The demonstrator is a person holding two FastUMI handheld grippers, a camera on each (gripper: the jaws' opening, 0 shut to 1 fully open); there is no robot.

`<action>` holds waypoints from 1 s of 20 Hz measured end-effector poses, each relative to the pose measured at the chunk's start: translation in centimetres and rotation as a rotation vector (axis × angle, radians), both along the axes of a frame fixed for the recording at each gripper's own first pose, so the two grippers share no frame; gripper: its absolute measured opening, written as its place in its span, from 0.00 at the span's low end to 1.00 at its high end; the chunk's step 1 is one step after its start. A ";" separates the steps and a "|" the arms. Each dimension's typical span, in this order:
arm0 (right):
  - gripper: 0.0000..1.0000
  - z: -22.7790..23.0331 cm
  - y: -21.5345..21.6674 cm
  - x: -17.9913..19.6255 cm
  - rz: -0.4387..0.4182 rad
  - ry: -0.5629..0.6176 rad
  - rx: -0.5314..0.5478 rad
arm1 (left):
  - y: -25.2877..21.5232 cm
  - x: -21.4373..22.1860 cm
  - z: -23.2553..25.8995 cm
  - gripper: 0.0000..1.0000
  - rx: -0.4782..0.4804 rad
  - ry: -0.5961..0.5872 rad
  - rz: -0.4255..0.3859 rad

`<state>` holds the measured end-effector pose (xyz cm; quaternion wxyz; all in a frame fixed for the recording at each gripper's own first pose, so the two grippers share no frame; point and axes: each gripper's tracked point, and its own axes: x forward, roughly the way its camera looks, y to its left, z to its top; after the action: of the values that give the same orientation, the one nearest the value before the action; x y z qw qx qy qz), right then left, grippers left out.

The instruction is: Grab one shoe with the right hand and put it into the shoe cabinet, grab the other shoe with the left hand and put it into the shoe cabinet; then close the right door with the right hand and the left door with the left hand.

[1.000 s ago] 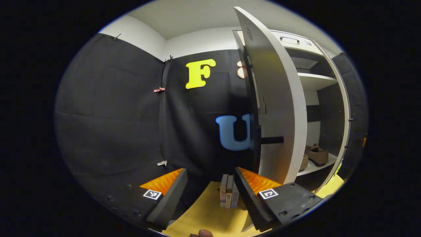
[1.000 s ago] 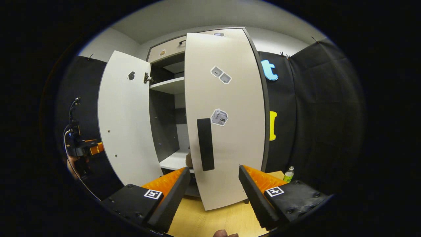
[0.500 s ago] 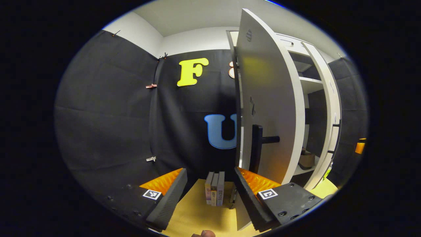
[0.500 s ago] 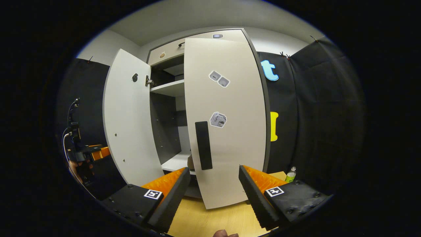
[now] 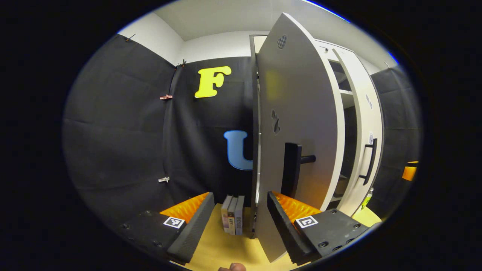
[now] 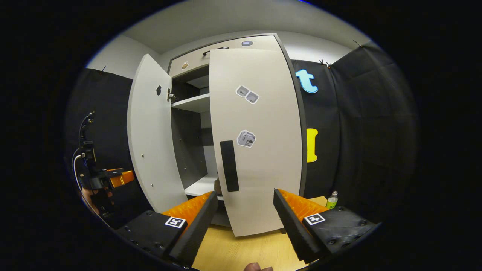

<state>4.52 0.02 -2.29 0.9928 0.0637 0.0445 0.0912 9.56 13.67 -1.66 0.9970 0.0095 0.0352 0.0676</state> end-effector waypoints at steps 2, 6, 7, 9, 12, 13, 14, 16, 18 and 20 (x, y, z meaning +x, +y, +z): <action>0.98 0.2 -0.2 -0.1 -0.001 -0.004 -0.001 | -1.7 0.6 0.0 0.90 0.002 0.000 -0.036; 0.98 0.7 -0.9 -0.4 -0.016 -0.013 -0.001 | -5.9 2.2 -0.4 0.91 -0.009 0.006 -0.116; 0.98 0.7 -1.1 -0.5 -0.021 -0.013 0.000 | -7.2 2.5 -0.8 0.92 -0.010 0.020 -0.145; 0.98 0.8 -1.5 -0.8 -0.031 -0.011 -0.005 | -9.3 2.4 -1.6 0.93 -0.011 0.044 -0.182; 0.98 0.5 -1.8 -0.8 -0.041 0.002 -0.011 | -12.0 0.9 -2.1 0.94 -0.014 0.059 -0.223; 0.98 0.5 -1.9 -0.8 -0.043 0.003 -0.010 | -12.6 0.3 -2.1 0.94 -0.012 0.060 -0.230; 0.98 0.5 -1.9 -0.8 -0.045 0.002 -0.010 | -13.0 -0.3 -2.1 0.94 -0.009 0.060 -0.234; 0.98 0.6 -1.9 -0.8 -0.046 0.001 -0.009 | -13.6 -1.6 -1.9 0.93 -0.010 0.054 -0.237; 0.98 0.7 -1.7 -0.9 -0.043 0.000 -0.011 | -14.0 -2.8 -1.7 0.92 -0.024 0.048 -0.239; 0.98 0.8 -1.5 -1.0 -0.040 -0.004 -0.008 | -14.2 -3.8 -1.3 0.92 -0.036 0.043 -0.239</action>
<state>3.49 -1.45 -1.48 0.9948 0.0602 0.0418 0.0713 5.76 -0.53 -2.99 0.9970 -0.0027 0.0563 -0.0526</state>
